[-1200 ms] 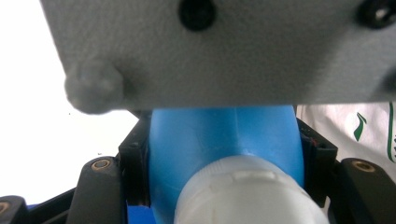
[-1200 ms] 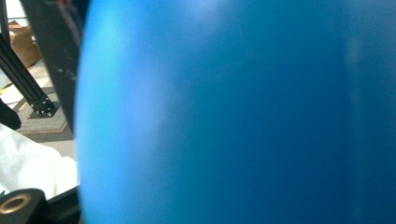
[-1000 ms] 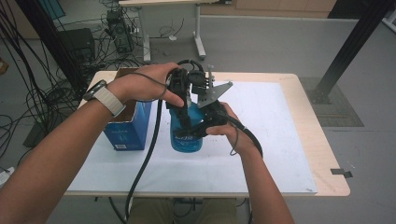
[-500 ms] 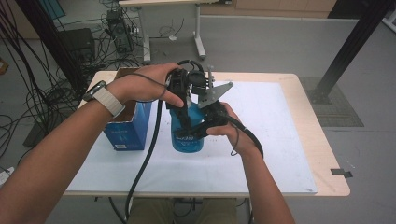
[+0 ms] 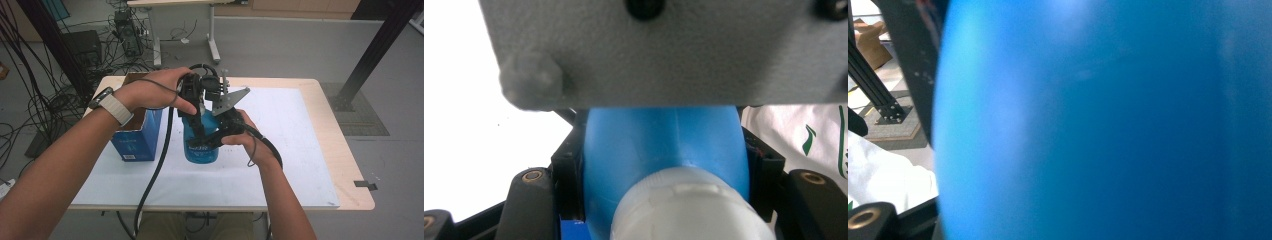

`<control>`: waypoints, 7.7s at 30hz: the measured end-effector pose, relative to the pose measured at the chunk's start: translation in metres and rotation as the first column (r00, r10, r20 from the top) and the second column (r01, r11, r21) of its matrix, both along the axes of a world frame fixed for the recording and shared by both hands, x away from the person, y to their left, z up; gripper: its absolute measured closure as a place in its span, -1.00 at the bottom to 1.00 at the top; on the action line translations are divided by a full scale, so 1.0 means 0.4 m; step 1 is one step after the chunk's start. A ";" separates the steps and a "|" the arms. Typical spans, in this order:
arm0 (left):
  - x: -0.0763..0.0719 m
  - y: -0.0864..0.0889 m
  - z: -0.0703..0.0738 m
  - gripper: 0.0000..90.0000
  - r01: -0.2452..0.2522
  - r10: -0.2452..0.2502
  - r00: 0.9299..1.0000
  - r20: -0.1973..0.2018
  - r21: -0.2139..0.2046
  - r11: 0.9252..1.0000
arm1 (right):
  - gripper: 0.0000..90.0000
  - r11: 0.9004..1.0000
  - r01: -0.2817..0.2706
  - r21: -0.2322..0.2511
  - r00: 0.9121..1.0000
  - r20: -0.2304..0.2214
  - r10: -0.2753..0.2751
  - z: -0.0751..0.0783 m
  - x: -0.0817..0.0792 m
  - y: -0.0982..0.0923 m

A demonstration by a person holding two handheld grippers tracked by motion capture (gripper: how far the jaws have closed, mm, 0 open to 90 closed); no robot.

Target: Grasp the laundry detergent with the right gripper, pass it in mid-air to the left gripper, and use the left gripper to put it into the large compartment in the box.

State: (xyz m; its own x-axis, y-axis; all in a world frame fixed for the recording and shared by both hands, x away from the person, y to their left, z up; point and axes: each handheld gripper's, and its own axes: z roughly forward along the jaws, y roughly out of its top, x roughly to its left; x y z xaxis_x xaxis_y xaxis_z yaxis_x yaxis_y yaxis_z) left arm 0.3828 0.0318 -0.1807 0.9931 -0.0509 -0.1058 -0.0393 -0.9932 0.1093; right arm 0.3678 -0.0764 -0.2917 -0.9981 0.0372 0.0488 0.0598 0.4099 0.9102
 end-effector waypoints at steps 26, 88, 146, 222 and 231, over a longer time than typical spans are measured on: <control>-0.008 0.002 0.005 -0.16 -0.006 0.006 1.000 0.015 -0.010 1.000 | -0.03 1.000 -0.001 -0.014 1.000 0.014 0.001 0.008 -0.003 0.000; -0.014 0.014 0.013 -0.16 -0.024 0.024 0.999 0.025 -0.021 0.999 | -0.04 1.000 -0.015 0.001 0.999 0.035 0.015 0.013 -0.003 0.006; -0.010 0.060 0.034 -0.16 -0.141 0.141 0.987 0.078 -0.006 0.990 | -0.86 0.904 0.227 -0.362 0.974 0.089 -0.209 0.060 -0.026 -0.203; 0.034 0.104 0.265 -0.16 -0.804 0.793 0.582 0.182 -0.015 0.594 | -0.79 0.624 0.420 -0.658 0.864 0.079 -0.498 0.094 -0.009 -0.362; 0.038 0.136 0.287 -0.16 -0.864 0.853 0.494 0.165 -0.018 0.504 | -0.79 0.619 0.429 -0.658 0.863 0.094 -0.497 0.103 -0.011 -0.363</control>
